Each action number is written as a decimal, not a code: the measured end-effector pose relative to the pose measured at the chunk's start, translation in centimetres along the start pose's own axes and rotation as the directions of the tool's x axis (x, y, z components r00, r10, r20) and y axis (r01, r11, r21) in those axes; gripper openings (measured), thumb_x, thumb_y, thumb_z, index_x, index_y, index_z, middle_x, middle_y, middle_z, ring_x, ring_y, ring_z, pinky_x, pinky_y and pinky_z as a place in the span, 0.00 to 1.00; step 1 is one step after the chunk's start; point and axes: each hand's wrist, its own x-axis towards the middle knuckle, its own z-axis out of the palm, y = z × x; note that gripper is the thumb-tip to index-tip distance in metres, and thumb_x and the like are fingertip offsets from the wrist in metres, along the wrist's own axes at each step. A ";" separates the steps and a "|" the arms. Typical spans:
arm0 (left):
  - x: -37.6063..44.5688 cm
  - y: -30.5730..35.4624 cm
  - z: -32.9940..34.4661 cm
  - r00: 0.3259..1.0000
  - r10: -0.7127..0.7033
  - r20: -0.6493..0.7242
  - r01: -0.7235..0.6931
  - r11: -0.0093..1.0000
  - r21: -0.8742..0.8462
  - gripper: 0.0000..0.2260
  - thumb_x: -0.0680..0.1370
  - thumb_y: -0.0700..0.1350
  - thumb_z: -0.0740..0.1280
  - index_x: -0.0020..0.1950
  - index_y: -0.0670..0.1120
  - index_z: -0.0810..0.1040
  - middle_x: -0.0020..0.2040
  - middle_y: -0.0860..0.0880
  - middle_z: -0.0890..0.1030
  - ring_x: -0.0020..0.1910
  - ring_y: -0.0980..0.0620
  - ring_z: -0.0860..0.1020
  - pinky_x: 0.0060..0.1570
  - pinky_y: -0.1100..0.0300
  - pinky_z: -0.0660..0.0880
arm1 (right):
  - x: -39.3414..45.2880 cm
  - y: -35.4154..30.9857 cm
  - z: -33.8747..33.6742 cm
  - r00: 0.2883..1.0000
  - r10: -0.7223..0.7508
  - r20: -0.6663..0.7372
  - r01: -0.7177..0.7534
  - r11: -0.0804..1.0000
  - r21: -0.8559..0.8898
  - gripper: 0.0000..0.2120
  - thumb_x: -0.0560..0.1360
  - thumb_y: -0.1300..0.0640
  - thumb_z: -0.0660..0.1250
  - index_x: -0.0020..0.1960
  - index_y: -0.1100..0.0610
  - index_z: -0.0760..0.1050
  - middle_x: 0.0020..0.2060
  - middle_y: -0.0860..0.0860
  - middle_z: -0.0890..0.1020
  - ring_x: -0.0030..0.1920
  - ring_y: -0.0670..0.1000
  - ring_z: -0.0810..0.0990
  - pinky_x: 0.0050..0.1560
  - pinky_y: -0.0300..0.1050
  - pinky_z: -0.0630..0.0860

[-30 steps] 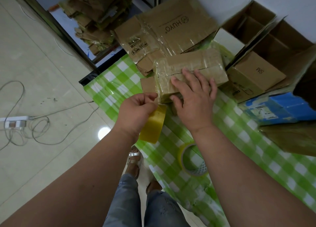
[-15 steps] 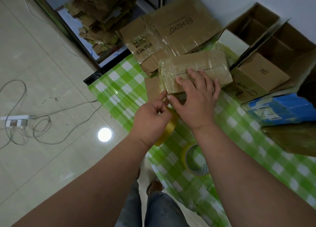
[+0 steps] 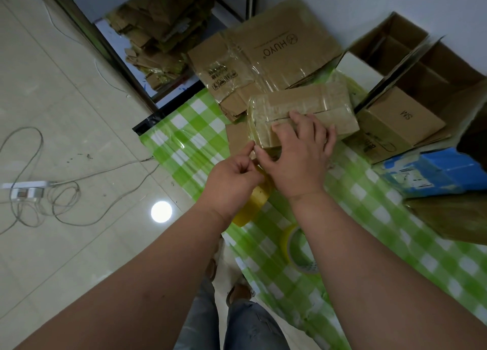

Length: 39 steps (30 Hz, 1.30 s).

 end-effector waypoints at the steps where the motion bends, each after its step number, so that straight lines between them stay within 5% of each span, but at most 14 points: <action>1: 0.1 0.2 -0.1 1.000 -0.017 0.015 0.017 1.000 -0.001 0.14 0.72 0.31 0.68 0.30 0.44 0.71 0.60 0.63 0.77 0.65 0.71 0.69 0.54 0.72 0.67 | 0.0 -0.3 0.0 1.000 0.005 -0.006 -0.005 1.000 0.006 0.19 0.68 0.40 0.70 0.51 0.52 0.79 0.65 0.55 0.75 0.69 0.63 0.68 0.72 0.68 0.52; 4: 0.2 0.7 -0.4 0.999 -0.046 0.025 0.047 0.999 -0.015 0.16 0.71 0.30 0.68 0.28 0.45 0.72 0.62 0.58 0.79 0.58 0.73 0.73 0.52 0.75 0.69 | 0.2 -1.1 -0.2 1.000 0.021 0.011 -0.021 0.999 0.033 0.17 0.68 0.45 0.67 0.51 0.55 0.78 0.65 0.58 0.75 0.70 0.64 0.67 0.73 0.67 0.52; 10: 0.4 0.3 -1.5 0.993 -0.110 -0.039 0.106 0.990 -0.087 0.13 0.73 0.31 0.68 0.31 0.44 0.72 0.65 0.56 0.79 0.58 0.60 0.79 0.58 0.58 0.74 | -0.3 0.0 -0.6 0.997 -0.029 0.075 0.028 0.999 0.019 0.24 0.71 0.40 0.69 0.62 0.51 0.74 0.71 0.54 0.70 0.74 0.59 0.62 0.75 0.62 0.51; 15: 0.2 0.4 -1.5 0.987 -0.141 -0.081 0.128 0.979 -0.156 0.14 0.73 0.30 0.67 0.31 0.45 0.72 0.62 0.53 0.81 0.59 0.58 0.79 0.54 0.58 0.75 | -0.4 0.4 -1.5 0.989 -0.042 0.140 0.043 0.999 -0.006 0.28 0.74 0.42 0.68 0.70 0.51 0.69 0.75 0.51 0.66 0.77 0.56 0.58 0.77 0.60 0.48; 21: -0.3 1.5 -2.5 0.979 -0.149 -0.140 0.119 0.973 -0.197 0.14 0.75 0.33 0.68 0.32 0.45 0.73 0.63 0.56 0.80 0.53 0.57 0.80 0.42 0.55 0.76 | -0.5 0.5 -3.7 0.995 0.021 0.098 -0.036 0.987 0.159 0.24 0.79 0.47 0.62 0.73 0.53 0.68 0.75 0.48 0.66 0.77 0.51 0.58 0.77 0.59 0.47; 25: -0.6 2.6 -2.9 0.975 -0.161 -0.153 0.126 0.967 -0.220 0.14 0.73 0.31 0.67 0.31 0.46 0.75 0.60 0.55 0.82 0.56 0.56 0.80 0.47 0.54 0.78 | -0.7 0.5 -5.3 0.997 0.050 0.053 -0.064 0.942 0.330 0.22 0.80 0.52 0.64 0.73 0.56 0.69 0.73 0.50 0.69 0.76 0.53 0.59 0.76 0.58 0.55; 28: -0.6 3.5 -3.9 0.959 -0.235 -0.156 0.197 0.955 -0.223 0.12 0.71 0.30 0.64 0.35 0.46 0.80 0.56 0.54 0.84 0.54 0.51 0.83 0.54 0.46 0.79 | -0.7 0.6 -6.9 0.993 0.114 0.029 -0.114 0.876 0.468 0.20 0.81 0.55 0.64 0.72 0.57 0.70 0.72 0.51 0.71 0.75 0.52 0.62 0.75 0.52 0.59; 32: -1.0 5.2 -5.8 0.922 -0.364 -0.133 0.355 0.931 -0.090 0.16 0.71 0.34 0.64 0.54 0.47 0.83 0.46 0.46 0.87 0.44 0.47 0.85 0.42 0.52 0.82 | -0.4 0.8 -9.7 0.962 0.271 -0.013 -0.200 0.742 0.639 0.19 0.81 0.52 0.63 0.71 0.53 0.71 0.67 0.49 0.75 0.67 0.47 0.72 0.69 0.48 0.69; 36: -1.9 6.5 -5.8 0.934 -0.356 -0.030 0.356 0.934 0.018 0.13 0.72 0.34 0.66 0.40 0.49 0.87 0.50 0.51 0.86 0.52 0.46 0.83 0.56 0.45 0.79 | -0.3 1.7 -12.0 0.872 0.486 0.054 -0.325 0.494 0.807 0.16 0.81 0.48 0.62 0.67 0.50 0.74 0.58 0.45 0.80 0.58 0.44 0.78 0.60 0.46 0.75; 39: -2.9 7.4 -4.3 0.960 -0.268 0.085 0.271 0.962 -0.029 0.14 0.72 0.34 0.67 0.33 0.49 0.85 0.52 0.55 0.85 0.55 0.48 0.82 0.56 0.39 0.78 | -1.2 2.7 -12.4 0.767 0.603 0.221 -0.425 0.218 0.879 0.10 0.82 0.47 0.61 0.58 0.49 0.77 0.54 0.47 0.81 0.53 0.46 0.80 0.53 0.48 0.79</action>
